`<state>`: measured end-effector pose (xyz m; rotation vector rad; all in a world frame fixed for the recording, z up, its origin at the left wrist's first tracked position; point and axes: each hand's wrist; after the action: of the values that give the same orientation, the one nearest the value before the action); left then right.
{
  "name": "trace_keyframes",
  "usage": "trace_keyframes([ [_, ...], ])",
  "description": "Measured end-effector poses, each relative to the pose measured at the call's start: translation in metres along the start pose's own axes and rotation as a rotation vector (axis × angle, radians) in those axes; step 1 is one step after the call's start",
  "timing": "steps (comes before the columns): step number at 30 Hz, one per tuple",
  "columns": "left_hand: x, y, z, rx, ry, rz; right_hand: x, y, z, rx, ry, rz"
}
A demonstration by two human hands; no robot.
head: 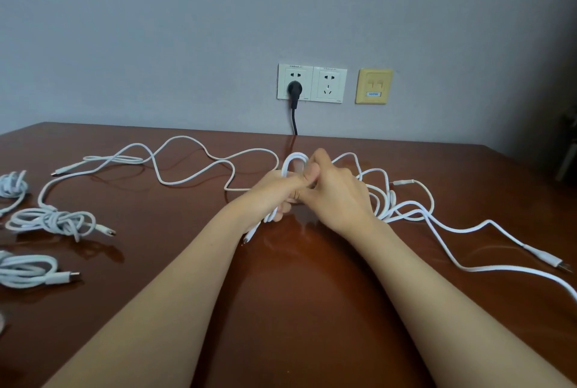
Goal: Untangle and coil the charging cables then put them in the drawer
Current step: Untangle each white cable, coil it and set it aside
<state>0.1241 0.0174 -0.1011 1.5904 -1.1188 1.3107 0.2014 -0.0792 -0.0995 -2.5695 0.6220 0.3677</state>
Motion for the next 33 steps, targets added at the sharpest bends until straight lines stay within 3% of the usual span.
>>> trace_keyframes([
  [3,0.001,0.005,-0.005,-0.13,-0.067,-0.035,0.008,-0.004,-0.001,-0.058,-0.143,-0.004],
  [7,0.001,0.006,-0.003,-0.185,-0.306,-0.038,0.023,-0.008,0.001,-0.186,-0.712,0.003],
  [12,-0.001,0.003,-0.005,-0.149,-0.245,-0.037,0.027,-0.011,0.007,-0.193,-0.619,0.018],
  [16,0.001,0.008,-0.001,-0.141,-0.292,0.035,0.022,-0.013,0.005,-0.153,-0.817,0.025],
  [20,-0.002,0.004,-0.002,-0.077,-0.251,0.055,0.023,-0.015,0.008,-0.118,-0.775,0.047],
  [23,-0.004,0.0,0.0,0.041,-0.08,0.033,0.022,-0.013,0.009,-0.12,-0.688,0.018],
  [29,-0.007,-0.007,-0.001,0.229,0.067,0.062,0.016,-0.008,0.003,-0.182,-0.432,0.015],
  [33,-0.009,-0.01,-0.012,0.388,0.283,0.134,0.01,-0.005,0.001,-0.249,-0.124,-0.004],
])
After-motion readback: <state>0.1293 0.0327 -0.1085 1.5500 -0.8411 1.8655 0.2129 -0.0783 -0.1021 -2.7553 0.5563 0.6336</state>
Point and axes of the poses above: each hand's wrist, its own y-axis away from the middle knuckle, its own z-axis out of the palm, x = y × z, and after that the axes turned 7 degrees about -x, right-handed
